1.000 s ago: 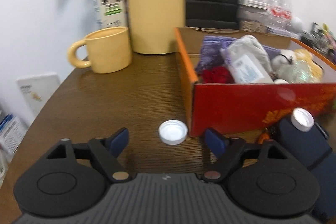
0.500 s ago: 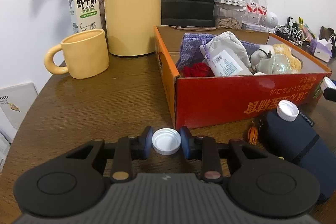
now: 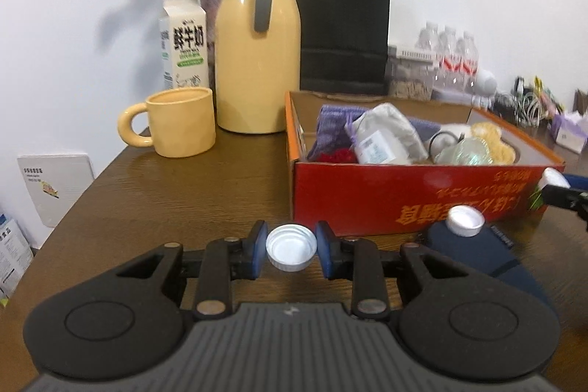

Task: Organize objects
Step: 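Carry both caps over the box and open both tools to drop them in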

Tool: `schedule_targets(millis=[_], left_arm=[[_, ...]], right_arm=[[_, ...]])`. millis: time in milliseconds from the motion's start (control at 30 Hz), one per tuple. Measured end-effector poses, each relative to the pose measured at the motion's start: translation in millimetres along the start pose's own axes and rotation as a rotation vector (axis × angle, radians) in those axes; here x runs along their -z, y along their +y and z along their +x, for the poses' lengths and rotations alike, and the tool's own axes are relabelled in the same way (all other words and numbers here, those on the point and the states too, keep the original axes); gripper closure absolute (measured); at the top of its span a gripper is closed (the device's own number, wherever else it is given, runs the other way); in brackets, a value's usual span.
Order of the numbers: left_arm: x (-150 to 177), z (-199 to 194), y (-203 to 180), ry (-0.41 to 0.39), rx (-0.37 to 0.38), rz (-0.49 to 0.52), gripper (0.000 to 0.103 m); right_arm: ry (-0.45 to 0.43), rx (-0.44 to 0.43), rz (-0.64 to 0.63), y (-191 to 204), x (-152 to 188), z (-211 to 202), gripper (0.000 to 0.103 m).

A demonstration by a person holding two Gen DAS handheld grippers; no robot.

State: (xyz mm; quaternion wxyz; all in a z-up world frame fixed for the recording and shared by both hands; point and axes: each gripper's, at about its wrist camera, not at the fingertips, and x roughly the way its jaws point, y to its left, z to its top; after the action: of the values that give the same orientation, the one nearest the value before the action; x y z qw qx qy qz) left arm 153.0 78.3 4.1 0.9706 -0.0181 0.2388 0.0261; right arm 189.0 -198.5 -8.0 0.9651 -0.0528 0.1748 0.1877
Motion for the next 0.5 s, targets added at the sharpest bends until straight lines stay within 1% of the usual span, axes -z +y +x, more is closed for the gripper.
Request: schedule_targets(millis=[100, 233, 500], left_arm=[[6, -12, -9, -0.016, -0.010, -0.032, 0.074], [11, -27, -24, -0.044, -0.017, -0.046, 0.074], [13, -46, -58, -0.089, 0.026, -0.033, 0.074]], right_arm=[[-0.012, -0.003, -0.001, 1, -1, -3, 0.064], [-0.029, -0.011, -0.006, 3, -2, -7, 0.064], [-0.064, -0.040, -0.016, 10, -1, -22, 0.064]])
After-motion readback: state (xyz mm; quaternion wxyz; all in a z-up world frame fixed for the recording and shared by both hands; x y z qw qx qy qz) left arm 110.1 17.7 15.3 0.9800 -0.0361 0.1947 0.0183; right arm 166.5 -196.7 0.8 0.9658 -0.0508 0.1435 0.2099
